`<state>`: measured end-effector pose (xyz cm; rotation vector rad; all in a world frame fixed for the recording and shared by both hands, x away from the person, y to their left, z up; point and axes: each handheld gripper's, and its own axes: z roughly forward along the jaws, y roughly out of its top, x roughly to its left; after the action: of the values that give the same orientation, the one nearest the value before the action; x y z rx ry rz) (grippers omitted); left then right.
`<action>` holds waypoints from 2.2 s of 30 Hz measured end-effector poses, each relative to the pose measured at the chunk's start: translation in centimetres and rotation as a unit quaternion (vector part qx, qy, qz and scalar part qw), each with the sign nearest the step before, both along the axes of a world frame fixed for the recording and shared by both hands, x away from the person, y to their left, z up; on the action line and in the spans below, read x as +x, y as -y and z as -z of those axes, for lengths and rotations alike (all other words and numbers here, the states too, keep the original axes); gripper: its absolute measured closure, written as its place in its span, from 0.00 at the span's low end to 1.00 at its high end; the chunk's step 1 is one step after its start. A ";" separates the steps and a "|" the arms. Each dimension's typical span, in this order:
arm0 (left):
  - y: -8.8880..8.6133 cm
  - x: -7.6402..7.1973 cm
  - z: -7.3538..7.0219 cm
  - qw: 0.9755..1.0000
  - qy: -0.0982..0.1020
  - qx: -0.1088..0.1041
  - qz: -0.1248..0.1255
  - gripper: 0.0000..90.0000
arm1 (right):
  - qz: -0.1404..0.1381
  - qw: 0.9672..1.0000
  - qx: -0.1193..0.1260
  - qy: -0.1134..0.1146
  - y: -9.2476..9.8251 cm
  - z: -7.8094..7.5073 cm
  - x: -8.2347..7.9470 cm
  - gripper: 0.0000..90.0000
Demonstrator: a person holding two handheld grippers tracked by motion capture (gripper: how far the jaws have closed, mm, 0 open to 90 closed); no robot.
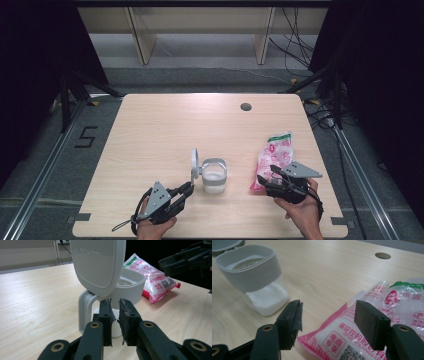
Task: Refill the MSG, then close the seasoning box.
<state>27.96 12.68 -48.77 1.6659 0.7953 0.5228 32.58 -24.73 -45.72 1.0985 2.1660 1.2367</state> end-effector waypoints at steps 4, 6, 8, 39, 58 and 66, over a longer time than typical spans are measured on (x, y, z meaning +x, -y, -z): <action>-0.2 0.2 -0.2 1.000 0.007 0.009 -0.016 0.96 | -0.006 1.000 -0.005 -0.002 -0.2 0.2 -0.3 0.43; -0.1 0.4 -0.3 1.000 0.006 0.014 -0.018 0.97 | -0.010 1.000 -0.006 0.000 -0.2 0.3 -0.3 0.43; -0.3 0.7 -0.4 0.999 0.013 0.027 -0.013 0.98 | -0.003 1.000 -0.001 -0.009 -0.3 0.3 -0.5 0.43; 0.3 2.3 -3.5 0.999 0.031 0.033 -0.004 0.99 | -0.032 0.999 -0.008 -0.005 -1.4 0.7 -1.7 0.44; 2.0 2.5 -4.1 0.999 0.037 0.027 0.014 0.99 | -0.045 0.999 -0.014 -0.002 -1.6 0.8 -2.4 0.45; 3.4 2.5 -3.7 0.998 0.041 0.020 0.041 0.98 | -0.047 0.999 -0.014 -0.008 -1.6 0.9 -2.5 0.45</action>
<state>30.47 9.32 -45.05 1.6961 0.6590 0.5494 30.05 -23.16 -46.66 1.0087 2.2631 1.2368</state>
